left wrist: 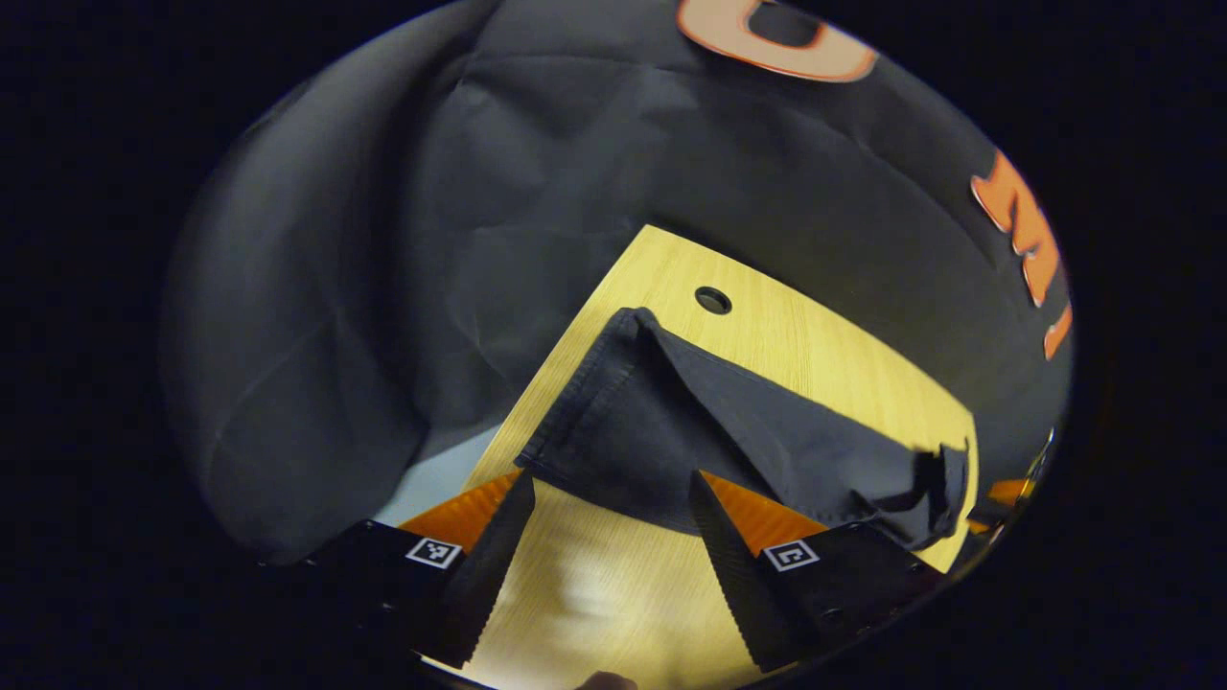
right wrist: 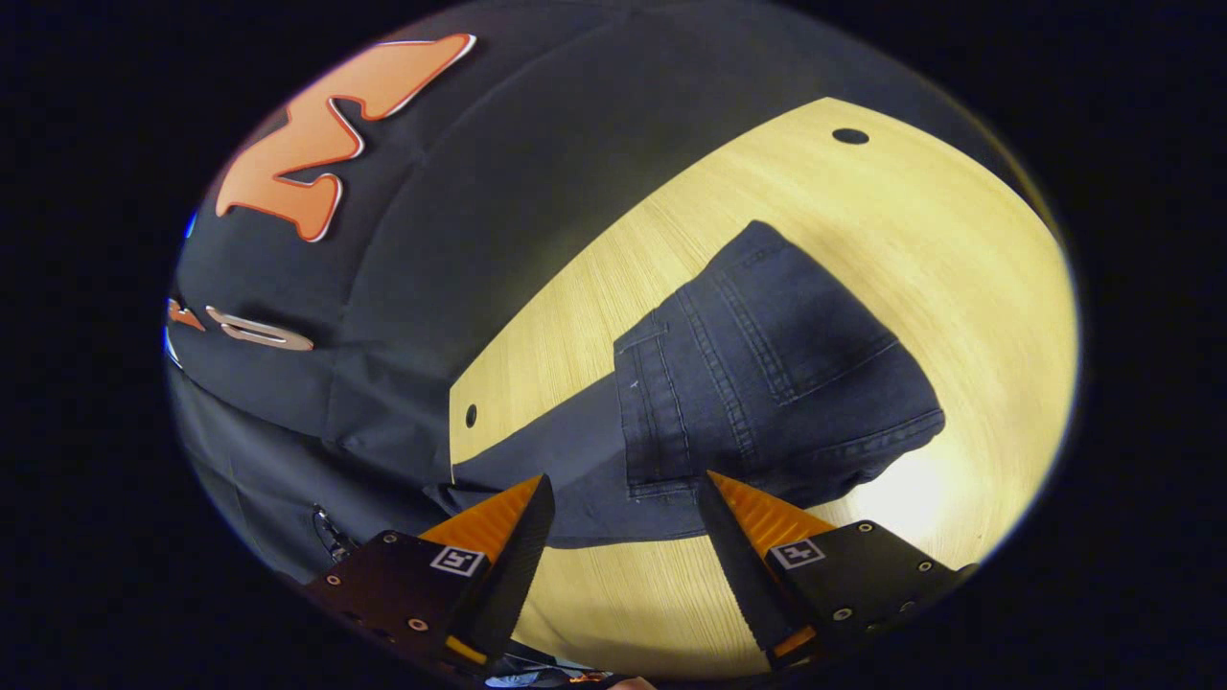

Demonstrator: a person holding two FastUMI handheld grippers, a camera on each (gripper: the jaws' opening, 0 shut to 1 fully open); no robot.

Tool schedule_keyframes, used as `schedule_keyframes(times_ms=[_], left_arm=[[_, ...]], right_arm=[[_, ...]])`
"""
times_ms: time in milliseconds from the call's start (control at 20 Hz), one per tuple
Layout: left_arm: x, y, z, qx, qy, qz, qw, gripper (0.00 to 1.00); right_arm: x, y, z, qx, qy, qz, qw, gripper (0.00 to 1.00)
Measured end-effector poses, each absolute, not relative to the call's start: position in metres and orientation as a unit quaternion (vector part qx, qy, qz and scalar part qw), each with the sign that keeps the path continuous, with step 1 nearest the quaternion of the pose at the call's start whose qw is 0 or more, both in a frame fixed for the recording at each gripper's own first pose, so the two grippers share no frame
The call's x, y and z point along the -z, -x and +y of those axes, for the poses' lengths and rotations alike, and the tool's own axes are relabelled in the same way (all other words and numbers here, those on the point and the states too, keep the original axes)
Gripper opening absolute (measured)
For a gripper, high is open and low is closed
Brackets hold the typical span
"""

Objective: Grasp the waist and the cuffs of the jeans and fold them to make the two legs overlap; first hold the waist and fold one-third of the jeans toward the cuffs, then hold the cuffs and fold the remaining one-third in the same direction to finish folding.

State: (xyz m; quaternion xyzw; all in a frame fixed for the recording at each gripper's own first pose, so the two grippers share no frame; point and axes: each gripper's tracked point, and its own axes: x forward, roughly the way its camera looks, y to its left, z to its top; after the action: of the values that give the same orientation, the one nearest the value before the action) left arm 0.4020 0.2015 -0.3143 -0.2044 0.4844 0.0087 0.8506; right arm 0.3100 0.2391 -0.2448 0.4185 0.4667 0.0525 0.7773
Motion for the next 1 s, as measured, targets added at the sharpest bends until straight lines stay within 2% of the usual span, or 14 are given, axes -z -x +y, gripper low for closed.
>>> schedule_keyframes(times_ms=[250, 600, 800, 950, 1000], left_arm=[[0.313, -0.406, 0.200, -0.006, 0.249, 0.514, 0.820, 0.98], [0.345, -0.412, 0.203, -0.010, 0.227, 0.560, 0.797, 0.99], [0.339, -0.416, 0.200, 0.002, 0.188, 0.562, 0.805, 0.99], [0.343, -0.411, 0.193, 0.025, 0.047, 0.575, 0.816, 0.99], [0.340, -0.415, 0.180, 0.053, 0.034, 0.546, 0.835, 0.98]], right_arm=[[0.222, -0.292, 0.223, -0.027, -0.413, 0.445, 0.794, 0.93], [0.207, -0.276, 0.219, -0.009, -0.416, 0.429, 0.802, 0.93], [0.204, -0.274, 0.220, -0.007, -0.424, 0.427, 0.798, 0.92], [0.203, -0.277, 0.224, -0.007, -0.431, 0.427, 0.795, 0.93], [0.203, -0.277, 0.224, -0.007, -0.432, 0.427, 0.795, 0.93]])
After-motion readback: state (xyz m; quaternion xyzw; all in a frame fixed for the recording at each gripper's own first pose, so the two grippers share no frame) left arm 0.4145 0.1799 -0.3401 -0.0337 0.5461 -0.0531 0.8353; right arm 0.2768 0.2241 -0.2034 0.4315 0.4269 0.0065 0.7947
